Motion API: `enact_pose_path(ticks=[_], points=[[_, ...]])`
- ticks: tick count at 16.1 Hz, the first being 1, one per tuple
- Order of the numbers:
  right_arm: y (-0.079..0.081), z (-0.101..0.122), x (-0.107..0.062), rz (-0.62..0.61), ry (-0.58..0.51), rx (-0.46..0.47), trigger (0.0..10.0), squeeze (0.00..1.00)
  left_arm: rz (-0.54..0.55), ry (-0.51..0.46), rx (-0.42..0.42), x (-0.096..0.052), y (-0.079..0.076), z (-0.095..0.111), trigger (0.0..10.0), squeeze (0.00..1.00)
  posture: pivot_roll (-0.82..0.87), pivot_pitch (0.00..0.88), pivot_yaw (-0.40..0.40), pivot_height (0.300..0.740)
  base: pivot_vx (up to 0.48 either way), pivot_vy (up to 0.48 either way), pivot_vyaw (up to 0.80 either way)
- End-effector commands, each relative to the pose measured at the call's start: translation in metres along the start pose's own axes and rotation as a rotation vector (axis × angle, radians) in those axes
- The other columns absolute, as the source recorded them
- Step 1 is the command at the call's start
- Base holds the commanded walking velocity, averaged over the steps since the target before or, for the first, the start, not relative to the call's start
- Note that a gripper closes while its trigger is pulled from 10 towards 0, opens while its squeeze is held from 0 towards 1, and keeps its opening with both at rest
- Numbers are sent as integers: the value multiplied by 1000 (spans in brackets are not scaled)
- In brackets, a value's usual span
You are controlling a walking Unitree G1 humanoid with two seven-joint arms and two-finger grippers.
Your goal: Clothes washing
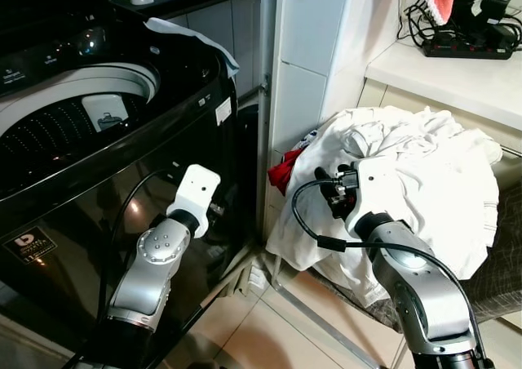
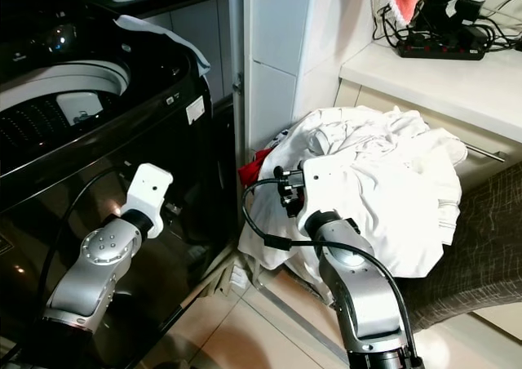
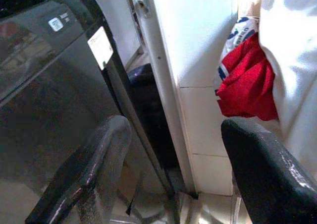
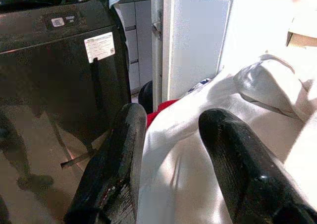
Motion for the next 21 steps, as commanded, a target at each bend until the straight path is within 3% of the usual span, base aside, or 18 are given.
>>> enact_pose_path(ticks=[1, 3, 8, 17, 21], points=[[-1, 7, 1, -9, -18, -10, 10000, 0, 5, -27, 2, 0, 5, 6, 10000, 0, 29, 0, 20, 740, 0, 0, 0], [-6, 16, 3, -33, -56, 26, 10000, 0, 1, -80, -27, 0, 8, 17, 10000, 0, 31, 0, 20, 740, 0, 0, -291], [-8, 21, 4, -34, -67, 17, 10000, 0, 5, -102, -30, 1, 12, 23, 10000, 0, 29, 0, 23, 740, 248, 0, -735], [0, 30, 8, 45, -69, -54, 10000, 0, 30, -98, -37, -4, 17, 19, 10000, 0, 37, 0, 0, 740, 331, 0, 0], [-4, 35, 4, 30, -83, -71, 10000, 0, 23, -99, -40, -3, 15, 20, 10000, 0, 25, 0, 14, 740, 332, 0, 0]])
Point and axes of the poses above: a point about 5 cm out from each wrist's last joint towards the gripper, its own x axis pointing out of the wrist towards the gripper, its own z axis along the axis of the wrist's last joint, y = z × x, the point moved 5 cm from there along x, pointing out of the wrist towards the gripper, and after that the axes turned 12 degrees about x, right-handed, at the moved point
